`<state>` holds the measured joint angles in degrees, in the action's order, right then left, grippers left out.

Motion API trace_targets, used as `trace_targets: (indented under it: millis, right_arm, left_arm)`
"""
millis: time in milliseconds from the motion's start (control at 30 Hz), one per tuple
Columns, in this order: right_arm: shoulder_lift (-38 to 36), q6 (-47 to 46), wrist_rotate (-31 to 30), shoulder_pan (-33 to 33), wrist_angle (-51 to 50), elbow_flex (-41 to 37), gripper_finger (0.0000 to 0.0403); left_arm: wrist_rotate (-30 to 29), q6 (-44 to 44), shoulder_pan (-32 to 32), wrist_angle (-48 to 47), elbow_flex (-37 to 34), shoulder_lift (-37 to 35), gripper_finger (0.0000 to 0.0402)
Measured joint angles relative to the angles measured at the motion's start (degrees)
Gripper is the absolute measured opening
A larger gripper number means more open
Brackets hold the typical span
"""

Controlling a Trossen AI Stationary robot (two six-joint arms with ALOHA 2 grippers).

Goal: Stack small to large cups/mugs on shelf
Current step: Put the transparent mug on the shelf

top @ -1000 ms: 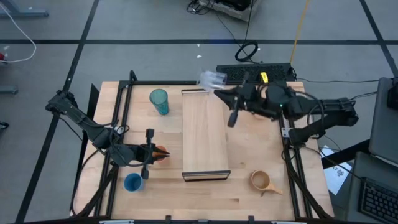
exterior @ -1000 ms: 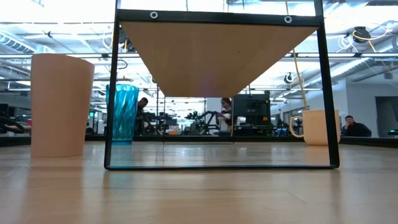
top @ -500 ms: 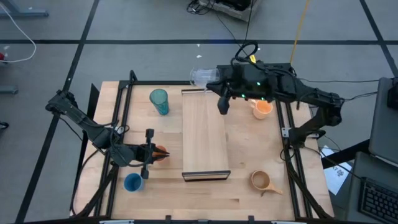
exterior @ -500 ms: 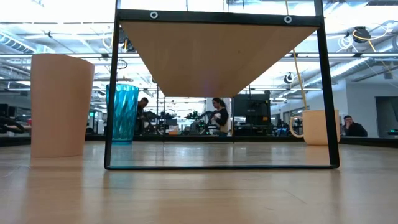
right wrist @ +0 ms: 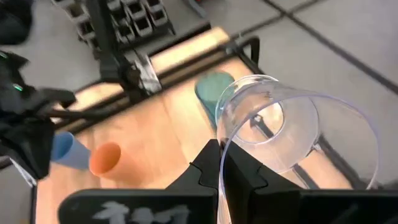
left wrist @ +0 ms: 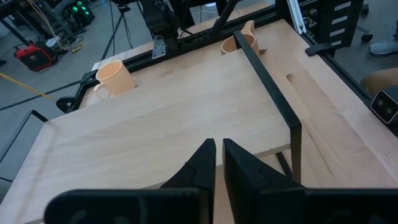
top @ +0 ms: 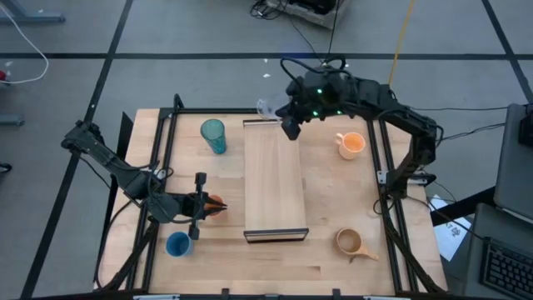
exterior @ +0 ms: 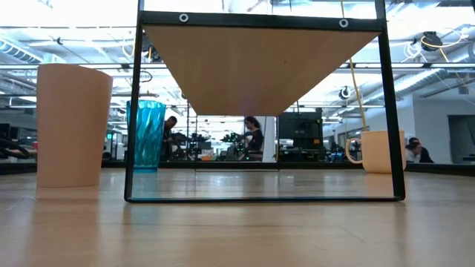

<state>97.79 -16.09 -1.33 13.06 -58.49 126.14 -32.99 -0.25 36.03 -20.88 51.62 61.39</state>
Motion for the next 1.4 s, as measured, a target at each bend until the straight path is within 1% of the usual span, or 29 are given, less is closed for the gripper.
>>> trace_targets:
  millis: [167, 367, 767, 1067, 1400]
  right_arm:
    - [1.88, 0.16, 1.88, 1.79, -4.58, 0.81, 0.0000]
    - [4.07, 0.45, 1.80, 3.51, -10.69, 0.86, 0.0000]
    - [10.06, 0.93, 1.45, 3.74, -17.96, 0.86, 0.0000]
    - [13.60, 2.22, 1.43, 3.74, -20.21, 0.81, 0.0000]
    - [13.91, 2.70, 1.43, 3.72, -21.43, 0.81, 0.0001]
  left_arm:
    - [0.00, 0.00, 0.00, 0.12, 0.00, 0.00, 0.0033]
    - [-0.02, 0.00, 0.00, 0.19, -0.02, 0.00, 0.0033]
    - [-0.04, -0.05, -0.04, 0.16, -0.02, 0.00, 0.0033]
    - [-0.04, -0.25, -0.11, 0.15, -0.02, 0.00, 0.0033]
    - [-0.04, -0.26, -0.11, 0.11, -0.02, 0.00, 0.0033]
